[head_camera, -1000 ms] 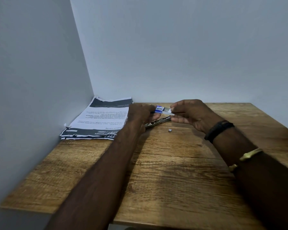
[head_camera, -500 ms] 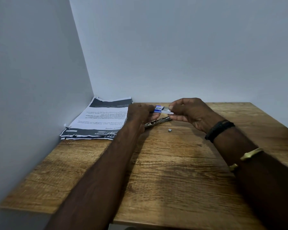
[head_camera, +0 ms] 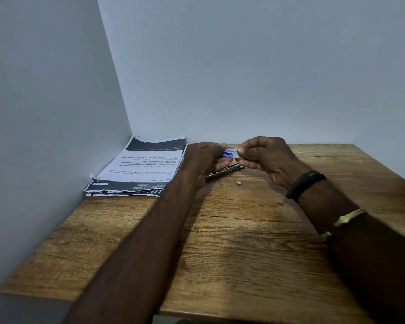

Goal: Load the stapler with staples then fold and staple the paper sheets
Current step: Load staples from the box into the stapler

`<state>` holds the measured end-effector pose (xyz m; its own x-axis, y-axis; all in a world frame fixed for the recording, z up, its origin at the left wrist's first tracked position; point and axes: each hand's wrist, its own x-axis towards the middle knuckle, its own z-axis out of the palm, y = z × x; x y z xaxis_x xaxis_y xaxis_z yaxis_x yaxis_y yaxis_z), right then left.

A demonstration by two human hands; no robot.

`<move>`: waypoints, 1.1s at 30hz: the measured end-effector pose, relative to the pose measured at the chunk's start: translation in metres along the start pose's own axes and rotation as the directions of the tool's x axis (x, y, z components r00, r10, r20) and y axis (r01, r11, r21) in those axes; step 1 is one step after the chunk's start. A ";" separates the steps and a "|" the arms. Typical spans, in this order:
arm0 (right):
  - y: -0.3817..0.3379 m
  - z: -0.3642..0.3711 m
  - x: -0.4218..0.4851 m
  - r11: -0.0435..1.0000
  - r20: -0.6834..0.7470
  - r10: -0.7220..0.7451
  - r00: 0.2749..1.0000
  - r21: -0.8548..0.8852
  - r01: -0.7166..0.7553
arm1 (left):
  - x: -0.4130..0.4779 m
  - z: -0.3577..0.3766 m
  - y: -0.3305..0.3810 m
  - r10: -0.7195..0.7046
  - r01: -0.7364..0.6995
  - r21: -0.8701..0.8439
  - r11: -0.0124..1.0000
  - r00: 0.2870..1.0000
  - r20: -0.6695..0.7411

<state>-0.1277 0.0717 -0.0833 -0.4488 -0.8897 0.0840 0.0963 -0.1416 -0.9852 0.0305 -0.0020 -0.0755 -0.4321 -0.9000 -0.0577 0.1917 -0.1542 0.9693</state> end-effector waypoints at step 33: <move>-0.025 -0.032 -0.009 0.582 -0.139 0.049 0.989 -0.801 -0.142 | 0.004 0.007 -0.013 0.224 -0.198 0.316 0.928 0.973 -0.049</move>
<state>-0.1547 0.0971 -0.0647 -0.5627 -0.8265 0.0137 -0.5916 0.3911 -0.7050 0.0201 -0.0003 -0.0866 -0.3341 -0.9307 0.1493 -0.0151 0.1637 0.9864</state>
